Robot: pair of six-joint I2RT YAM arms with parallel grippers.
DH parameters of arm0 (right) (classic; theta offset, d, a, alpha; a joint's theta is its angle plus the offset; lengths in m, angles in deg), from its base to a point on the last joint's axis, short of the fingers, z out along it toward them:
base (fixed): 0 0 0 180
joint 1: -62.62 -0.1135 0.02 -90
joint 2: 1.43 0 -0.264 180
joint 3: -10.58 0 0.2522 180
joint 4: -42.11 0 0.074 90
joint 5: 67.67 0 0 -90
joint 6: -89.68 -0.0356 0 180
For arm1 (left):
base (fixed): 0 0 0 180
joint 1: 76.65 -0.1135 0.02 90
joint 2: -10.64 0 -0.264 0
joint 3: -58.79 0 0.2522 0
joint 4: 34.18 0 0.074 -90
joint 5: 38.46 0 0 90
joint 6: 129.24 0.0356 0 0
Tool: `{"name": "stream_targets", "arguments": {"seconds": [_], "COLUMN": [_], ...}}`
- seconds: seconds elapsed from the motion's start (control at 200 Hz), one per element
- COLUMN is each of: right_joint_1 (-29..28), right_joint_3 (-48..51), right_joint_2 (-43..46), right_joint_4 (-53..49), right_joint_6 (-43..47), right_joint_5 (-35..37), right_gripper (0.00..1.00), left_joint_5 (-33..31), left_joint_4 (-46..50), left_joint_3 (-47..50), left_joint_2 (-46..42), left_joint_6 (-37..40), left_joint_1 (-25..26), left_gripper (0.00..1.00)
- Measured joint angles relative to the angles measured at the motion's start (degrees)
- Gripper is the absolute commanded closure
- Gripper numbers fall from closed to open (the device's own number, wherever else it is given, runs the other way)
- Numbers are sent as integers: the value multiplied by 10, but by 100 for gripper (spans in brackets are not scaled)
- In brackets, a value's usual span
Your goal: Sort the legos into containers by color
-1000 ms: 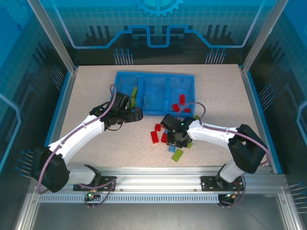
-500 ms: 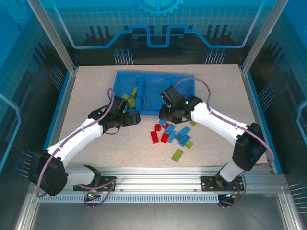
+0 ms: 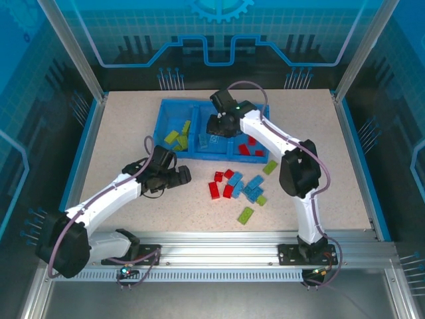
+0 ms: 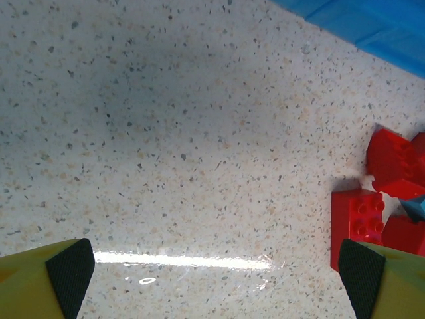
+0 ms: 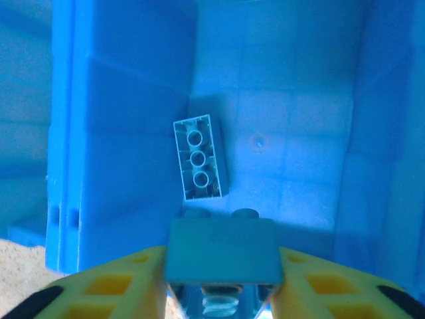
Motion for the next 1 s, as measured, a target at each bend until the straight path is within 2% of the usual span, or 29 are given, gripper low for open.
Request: {"name": "stream_targets", "arguments": {"seconds": [0.16,0.24,0.365,0.47,0.58,0.675,0.765,0.87,1.0], "right_joint_1": [-3,-15,-40,-36,22,97,175,254,338], "right_joint_3": [-3,32,171,329,470,561,615,640,646], "right_joint_2": [3,36,158,304,443,532,608,660,667], "right_joint_4": [-8,-4,16,40,47,46,31,12,-9], "right_joint_6": [39,69,116,139,149,149,146,144,148], "right_joint_5": [-3,9,35,41,49,44,30,1,-40], "right_gripper": [14,10,9,10,11,11,12,15,15], "left_joint_5": [0,-1,-7,-6,-10,-17,-21,-21,-16], "left_joint_4": [-8,-12,-20,-39,-44,-36,-31,-32,-27], "left_joint_3": [0,0,0,-2,-29,-97,-175,-233,-266], "left_joint_2": [-1,-1,-1,9,61,151,242,310,358], "left_joint_6": [-11,-13,-5,25,65,102,127,142,144], "left_joint_1": [20,32,78,151,233,307,356,387,396], "left_gripper": [1,1,1,1,1,2,5,7,9]}}
